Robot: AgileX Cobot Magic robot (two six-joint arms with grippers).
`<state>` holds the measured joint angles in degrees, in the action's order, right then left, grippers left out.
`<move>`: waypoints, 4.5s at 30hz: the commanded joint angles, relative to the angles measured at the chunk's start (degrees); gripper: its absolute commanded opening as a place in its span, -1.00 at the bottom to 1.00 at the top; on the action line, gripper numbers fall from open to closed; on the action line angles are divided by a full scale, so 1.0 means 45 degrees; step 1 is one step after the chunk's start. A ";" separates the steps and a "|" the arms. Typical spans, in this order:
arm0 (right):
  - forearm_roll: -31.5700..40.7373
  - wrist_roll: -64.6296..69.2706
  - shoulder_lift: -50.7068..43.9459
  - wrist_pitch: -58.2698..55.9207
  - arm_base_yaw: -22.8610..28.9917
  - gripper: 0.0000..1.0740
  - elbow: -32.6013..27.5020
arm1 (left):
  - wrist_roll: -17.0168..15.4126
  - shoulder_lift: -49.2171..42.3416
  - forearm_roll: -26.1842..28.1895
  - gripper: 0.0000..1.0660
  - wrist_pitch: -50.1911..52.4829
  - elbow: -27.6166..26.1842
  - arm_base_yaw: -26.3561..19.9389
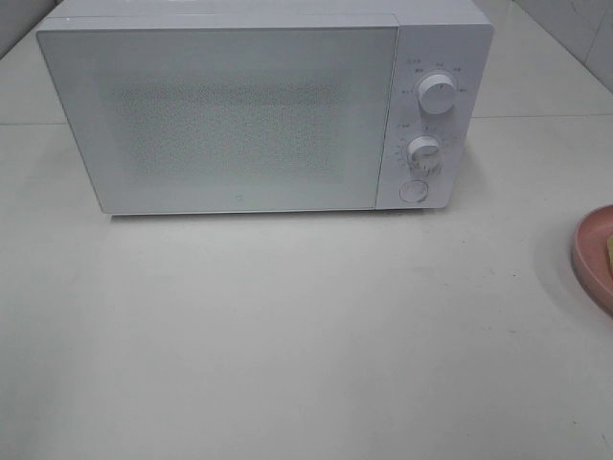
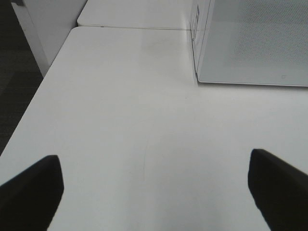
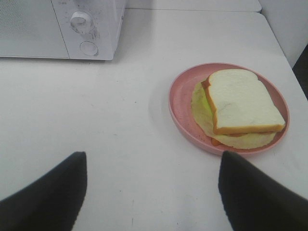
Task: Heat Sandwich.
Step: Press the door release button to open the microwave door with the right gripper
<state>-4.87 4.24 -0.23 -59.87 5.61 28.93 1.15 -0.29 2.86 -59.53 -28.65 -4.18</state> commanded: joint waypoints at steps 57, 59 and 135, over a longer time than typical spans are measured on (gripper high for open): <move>-0.0076 -0.0051 1.2822 1.2490 -0.0064 0.37 0.0828 | -0.0025 -0.0318 0.0076 0.83 0.0038 0.0051 -0.0038; -0.0076 -0.0051 1.3254 1.3013 -0.0064 0.37 0.0828 | -0.0025 -0.0318 0.0076 0.83 0.0038 0.0051 -0.0038; 0.9919 0.2559 2.1289 2.9475 0.7525 0.37 -0.3463 | -0.0025 -0.0318 0.0076 0.83 0.0038 0.0051 -0.0038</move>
<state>40.05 13.06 95.68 69.10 39.19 13.58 1.15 -0.29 2.86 -59.53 -28.65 -4.18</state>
